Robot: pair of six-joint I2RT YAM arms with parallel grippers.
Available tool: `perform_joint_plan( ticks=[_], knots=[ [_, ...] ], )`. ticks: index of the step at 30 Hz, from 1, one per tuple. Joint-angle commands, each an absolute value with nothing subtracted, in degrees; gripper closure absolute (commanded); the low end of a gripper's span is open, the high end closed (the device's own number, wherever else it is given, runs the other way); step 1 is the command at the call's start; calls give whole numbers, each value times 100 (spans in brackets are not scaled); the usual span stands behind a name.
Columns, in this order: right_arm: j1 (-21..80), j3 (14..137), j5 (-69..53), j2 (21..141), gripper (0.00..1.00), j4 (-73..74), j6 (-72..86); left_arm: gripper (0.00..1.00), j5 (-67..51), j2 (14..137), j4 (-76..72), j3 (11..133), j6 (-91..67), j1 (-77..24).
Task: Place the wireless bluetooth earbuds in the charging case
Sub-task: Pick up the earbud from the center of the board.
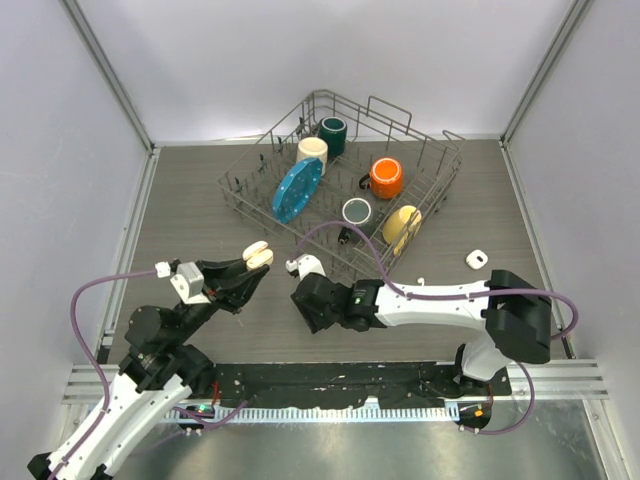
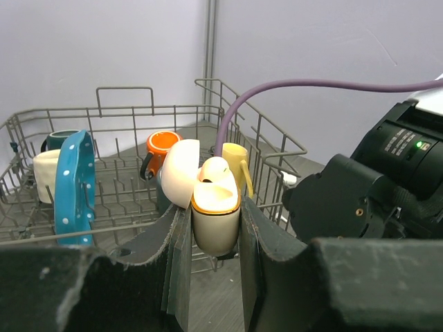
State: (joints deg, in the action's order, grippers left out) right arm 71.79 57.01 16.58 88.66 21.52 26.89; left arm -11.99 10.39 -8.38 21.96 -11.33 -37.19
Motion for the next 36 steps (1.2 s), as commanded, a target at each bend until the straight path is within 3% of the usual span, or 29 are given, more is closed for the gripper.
perform_joint_plan(
  ticks=[1, 36],
  knots=[
    [7198, 5862, 1618, 9061, 50, 1820, 2531, 100, -1195, 958, -993, 2391, -1046, -3735],
    [7189, 6021, 1573, 9993, 52, 1476, 2145, 100, -1063, 694, -712, 2338, -1072, -3735]
  ],
)
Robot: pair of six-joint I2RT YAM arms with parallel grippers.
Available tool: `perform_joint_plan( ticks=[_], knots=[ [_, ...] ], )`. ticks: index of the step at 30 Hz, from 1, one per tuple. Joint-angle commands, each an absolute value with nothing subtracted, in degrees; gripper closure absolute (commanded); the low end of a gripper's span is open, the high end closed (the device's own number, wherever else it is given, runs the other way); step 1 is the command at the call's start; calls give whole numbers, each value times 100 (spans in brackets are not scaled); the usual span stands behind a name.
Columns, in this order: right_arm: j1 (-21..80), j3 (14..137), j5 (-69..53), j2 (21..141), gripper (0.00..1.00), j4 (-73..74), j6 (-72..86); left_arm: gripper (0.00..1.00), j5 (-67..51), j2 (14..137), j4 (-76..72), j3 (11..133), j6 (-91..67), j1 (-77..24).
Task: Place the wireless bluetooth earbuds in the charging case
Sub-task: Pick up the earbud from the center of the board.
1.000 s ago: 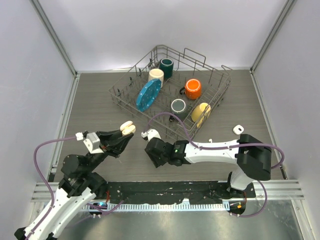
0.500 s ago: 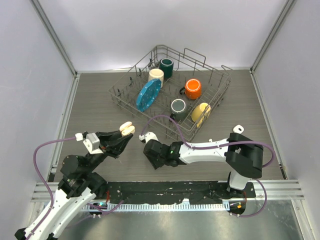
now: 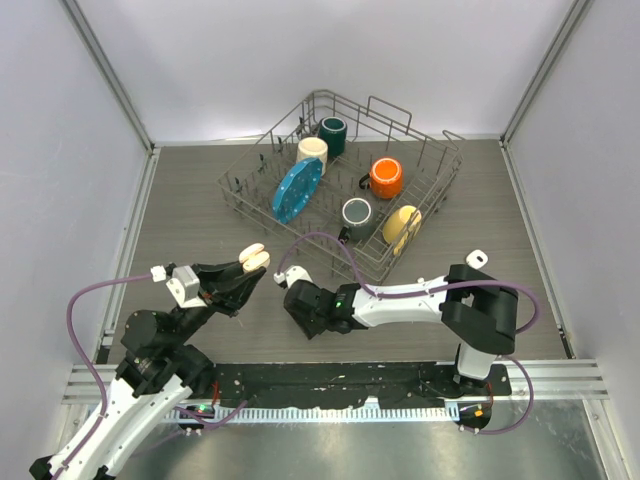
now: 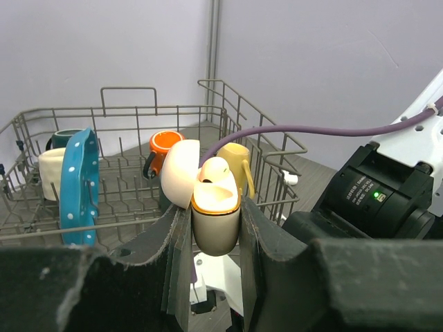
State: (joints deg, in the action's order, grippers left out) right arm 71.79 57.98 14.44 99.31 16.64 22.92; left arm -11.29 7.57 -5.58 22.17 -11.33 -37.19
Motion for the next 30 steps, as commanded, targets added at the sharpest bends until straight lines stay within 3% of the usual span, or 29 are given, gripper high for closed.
perform_joint_plan(
  ticks=[1, 30],
  knots=[
    [7181, 6029, 1582, 10011, 52, 1468, 2136, 100, -1063, 694, -712, 2338, -1072, -3735],
    [7128, 5906, 1503, 9862, 52, 1538, 2408, 100, -1064, 914, -914, 2329, -1169, -3735]
  ],
)
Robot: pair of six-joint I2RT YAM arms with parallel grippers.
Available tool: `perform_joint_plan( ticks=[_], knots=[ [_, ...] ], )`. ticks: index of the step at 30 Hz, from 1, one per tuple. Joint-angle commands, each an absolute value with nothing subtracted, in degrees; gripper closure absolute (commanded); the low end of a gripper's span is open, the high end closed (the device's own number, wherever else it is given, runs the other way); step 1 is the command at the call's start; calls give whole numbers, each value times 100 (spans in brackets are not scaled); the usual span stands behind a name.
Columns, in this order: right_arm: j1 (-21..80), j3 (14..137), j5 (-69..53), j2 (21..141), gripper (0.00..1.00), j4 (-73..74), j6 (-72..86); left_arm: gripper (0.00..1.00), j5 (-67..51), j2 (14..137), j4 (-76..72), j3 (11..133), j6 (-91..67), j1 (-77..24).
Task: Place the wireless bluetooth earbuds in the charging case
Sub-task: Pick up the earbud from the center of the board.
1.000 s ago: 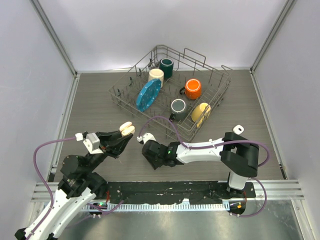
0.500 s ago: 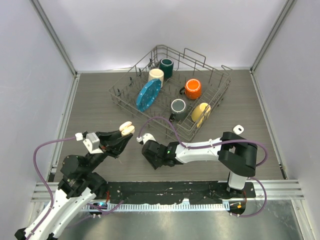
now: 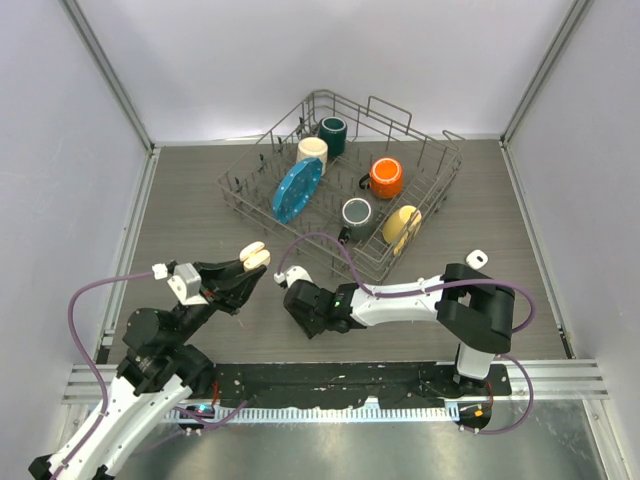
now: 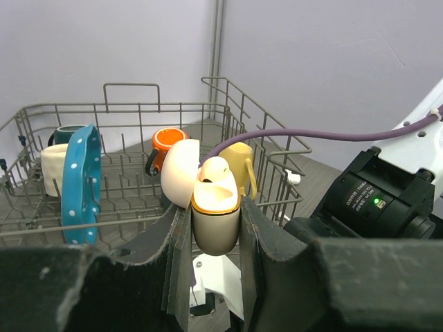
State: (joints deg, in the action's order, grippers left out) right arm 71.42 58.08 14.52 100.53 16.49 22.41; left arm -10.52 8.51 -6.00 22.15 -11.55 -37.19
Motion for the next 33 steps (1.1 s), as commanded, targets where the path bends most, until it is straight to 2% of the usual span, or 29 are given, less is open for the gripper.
perform_joint_plan(
  ticks=[1, 14, 25, 29, 33],
  knots=[
    [7128, 5915, 1503, 9853, 53, 1538, 2434, 100, -1063, 905, -949, 2320, -1186, -3735],
    [7128, 6029, 1749, 9949, 61, 1898, 3207, 100, -1011, 598, -853, 2224, -1275, -3735],
    [7128, 6178, 1916, 10142, 65, 2101, 4236, 100, -888, 404, -563, 2268, -1257, -3735],
    [7128, 6249, 1933, 10248, 73, 2153, 4709, 100, -861, 396, -563, 2259, -1257, -3735],
    [7128, 6319, 1977, 10336, 74, 2320, 4904, 100, -817, 387, -536, 2259, -1266, -3735]
  ],
)
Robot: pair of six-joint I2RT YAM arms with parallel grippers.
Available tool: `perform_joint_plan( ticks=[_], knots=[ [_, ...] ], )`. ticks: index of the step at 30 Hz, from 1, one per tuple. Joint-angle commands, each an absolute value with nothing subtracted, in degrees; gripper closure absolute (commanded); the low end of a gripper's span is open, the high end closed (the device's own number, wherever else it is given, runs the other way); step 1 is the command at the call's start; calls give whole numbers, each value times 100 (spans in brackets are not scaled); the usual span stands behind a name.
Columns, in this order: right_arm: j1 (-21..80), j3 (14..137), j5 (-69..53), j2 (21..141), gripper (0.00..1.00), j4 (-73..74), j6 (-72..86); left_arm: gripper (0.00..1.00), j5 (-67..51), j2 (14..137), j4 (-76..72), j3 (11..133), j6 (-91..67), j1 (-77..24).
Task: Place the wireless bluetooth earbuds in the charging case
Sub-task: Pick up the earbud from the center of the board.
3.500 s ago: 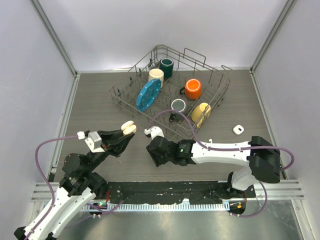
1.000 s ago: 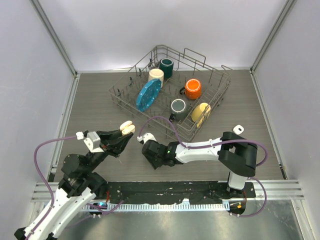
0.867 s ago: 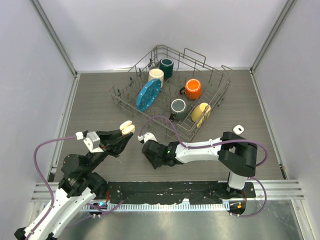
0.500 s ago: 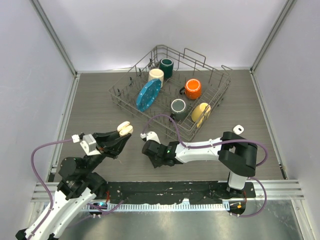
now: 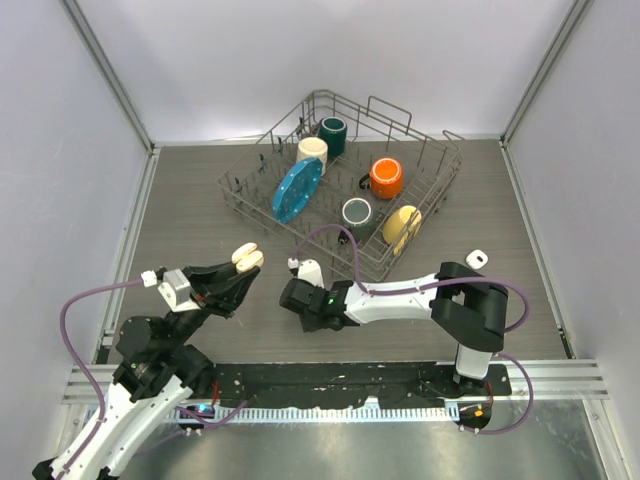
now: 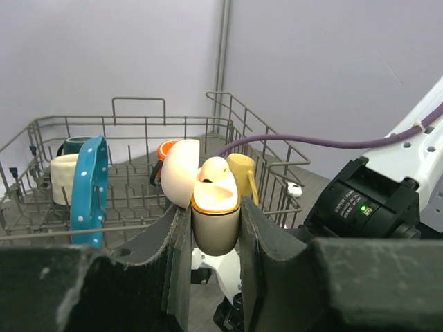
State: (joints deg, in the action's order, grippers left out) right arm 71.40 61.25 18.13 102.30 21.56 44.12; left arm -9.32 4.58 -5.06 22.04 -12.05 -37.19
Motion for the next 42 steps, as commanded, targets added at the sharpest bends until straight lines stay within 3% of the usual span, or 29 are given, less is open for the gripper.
perform_joint_plan(
  ticks=[1, 8, 13, 19, 24, 33, 42],
  knots=[
    [7128, 6319, 1978, 10336, 74, 2338, 4939, 100, -809, 378, -527, 2250, -1257, -3735],
    [7181, 6346, 2004, 10204, 73, 2417, 5089, 100, -738, 360, -536, 2224, -1248, -3735],
    [7207, 6337, 2074, 10011, 54, 2285, 4695, 100, -729, 387, -545, 2215, -1231, -3735],
    [7207, 6477, 2241, 9896, 45, 2162, 3869, 100, -703, 352, -545, 2197, -1239, -3735],
    [7207, 6539, 2189, 9958, 45, 1995, 3147, 100, -659, 343, -527, 2215, -1222, -3735],
    [7207, 6689, 2039, 10257, 55, 2110, 3199, 100, -633, 325, -475, 2241, -1230, -3735],
    [7207, 6645, 1943, 10353, 57, 2162, 3173, 100, -659, 343, -448, 2250, -1231, -3735]
  ],
)
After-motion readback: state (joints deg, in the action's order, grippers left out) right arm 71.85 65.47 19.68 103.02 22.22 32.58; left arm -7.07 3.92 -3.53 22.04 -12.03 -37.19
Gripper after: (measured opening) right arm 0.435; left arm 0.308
